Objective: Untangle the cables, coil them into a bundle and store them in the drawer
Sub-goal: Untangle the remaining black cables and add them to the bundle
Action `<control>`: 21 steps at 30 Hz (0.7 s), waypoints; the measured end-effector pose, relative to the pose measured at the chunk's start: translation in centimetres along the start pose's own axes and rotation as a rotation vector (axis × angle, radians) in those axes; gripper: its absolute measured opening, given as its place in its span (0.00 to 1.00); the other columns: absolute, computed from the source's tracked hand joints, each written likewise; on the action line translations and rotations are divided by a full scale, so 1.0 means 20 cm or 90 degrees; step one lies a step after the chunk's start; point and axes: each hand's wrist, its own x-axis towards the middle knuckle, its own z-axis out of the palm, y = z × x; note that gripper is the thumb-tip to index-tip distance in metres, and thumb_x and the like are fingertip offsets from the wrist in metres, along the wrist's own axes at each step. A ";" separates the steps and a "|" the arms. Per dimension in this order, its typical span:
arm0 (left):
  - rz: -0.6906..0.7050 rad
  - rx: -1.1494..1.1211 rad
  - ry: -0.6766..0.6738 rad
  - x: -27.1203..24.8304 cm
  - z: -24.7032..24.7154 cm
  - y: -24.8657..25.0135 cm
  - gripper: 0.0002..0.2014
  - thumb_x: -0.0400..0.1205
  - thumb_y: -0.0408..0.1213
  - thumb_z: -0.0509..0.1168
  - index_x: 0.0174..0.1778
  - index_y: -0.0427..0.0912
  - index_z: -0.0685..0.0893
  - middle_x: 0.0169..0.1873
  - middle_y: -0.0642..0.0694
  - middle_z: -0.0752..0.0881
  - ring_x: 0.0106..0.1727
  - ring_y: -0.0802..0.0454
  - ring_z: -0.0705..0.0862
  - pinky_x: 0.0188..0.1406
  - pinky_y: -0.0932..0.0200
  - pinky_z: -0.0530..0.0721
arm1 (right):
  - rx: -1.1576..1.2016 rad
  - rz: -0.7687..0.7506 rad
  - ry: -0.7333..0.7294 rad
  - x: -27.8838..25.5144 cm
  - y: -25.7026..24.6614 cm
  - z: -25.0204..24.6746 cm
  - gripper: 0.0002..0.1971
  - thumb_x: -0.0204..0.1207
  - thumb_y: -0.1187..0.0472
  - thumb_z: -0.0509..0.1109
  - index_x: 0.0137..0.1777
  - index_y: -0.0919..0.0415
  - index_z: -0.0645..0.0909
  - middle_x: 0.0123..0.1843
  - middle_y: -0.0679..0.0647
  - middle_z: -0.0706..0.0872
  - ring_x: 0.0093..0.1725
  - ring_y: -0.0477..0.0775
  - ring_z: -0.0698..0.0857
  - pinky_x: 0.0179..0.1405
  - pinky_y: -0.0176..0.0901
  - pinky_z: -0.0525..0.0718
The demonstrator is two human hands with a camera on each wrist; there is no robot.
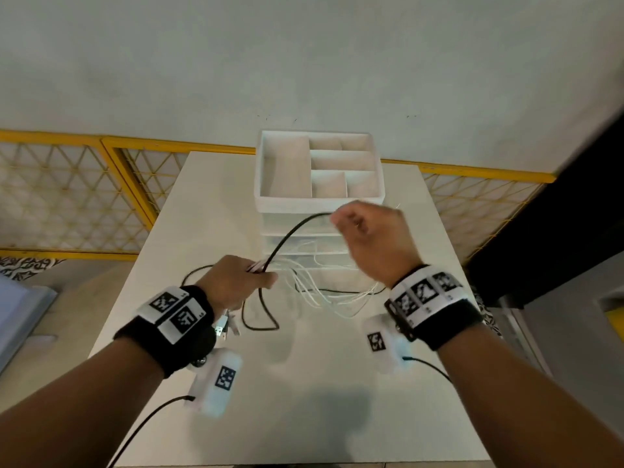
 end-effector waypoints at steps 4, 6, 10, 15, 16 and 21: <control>-0.051 -0.016 0.001 0.02 -0.07 -0.09 0.17 0.77 0.40 0.75 0.29 0.39 0.76 0.19 0.49 0.60 0.23 0.51 0.55 0.22 0.59 0.56 | -0.024 0.149 0.196 0.12 0.18 -0.22 0.09 0.83 0.58 0.67 0.50 0.59 0.88 0.41 0.47 0.86 0.44 0.50 0.84 0.44 0.39 0.77; -0.045 -0.012 -0.009 0.01 -0.10 -0.13 0.16 0.77 0.41 0.75 0.33 0.36 0.77 0.20 0.49 0.60 0.23 0.51 0.56 0.23 0.59 0.56 | -0.025 0.245 0.282 0.14 0.27 -0.28 0.11 0.85 0.56 0.64 0.55 0.61 0.86 0.45 0.51 0.85 0.46 0.52 0.81 0.45 0.40 0.74; -0.016 -0.041 -0.006 -0.02 -0.11 -0.13 0.20 0.81 0.48 0.70 0.40 0.30 0.88 0.20 0.50 0.63 0.21 0.52 0.60 0.20 0.62 0.62 | -0.013 0.347 0.279 0.14 0.46 -0.27 0.07 0.82 0.57 0.64 0.53 0.51 0.83 0.49 0.51 0.90 0.49 0.59 0.89 0.50 0.49 0.85; 0.017 -0.125 -0.065 -0.05 -0.07 0.03 0.18 0.81 0.48 0.71 0.40 0.32 0.86 0.21 0.49 0.62 0.22 0.53 0.59 0.20 0.61 0.61 | -0.086 0.204 0.100 0.06 0.34 -0.12 0.26 0.76 0.62 0.72 0.75 0.48 0.75 0.72 0.56 0.74 0.47 0.56 0.88 0.56 0.42 0.82; 0.024 -0.120 -0.085 -0.06 -0.06 0.07 0.18 0.80 0.47 0.71 0.38 0.33 0.86 0.21 0.48 0.62 0.22 0.53 0.58 0.20 0.61 0.61 | -0.093 0.108 0.094 0.03 0.27 -0.08 0.28 0.74 0.63 0.73 0.74 0.47 0.76 0.70 0.55 0.75 0.41 0.53 0.88 0.55 0.44 0.85; 0.061 -0.103 -0.174 -0.08 0.00 0.24 0.14 0.78 0.44 0.73 0.34 0.37 0.87 0.19 0.49 0.64 0.20 0.53 0.59 0.20 0.62 0.61 | -0.063 -0.184 -0.094 -0.05 0.04 0.15 0.18 0.73 0.64 0.76 0.62 0.49 0.87 0.55 0.49 0.84 0.33 0.29 0.74 0.39 0.38 0.81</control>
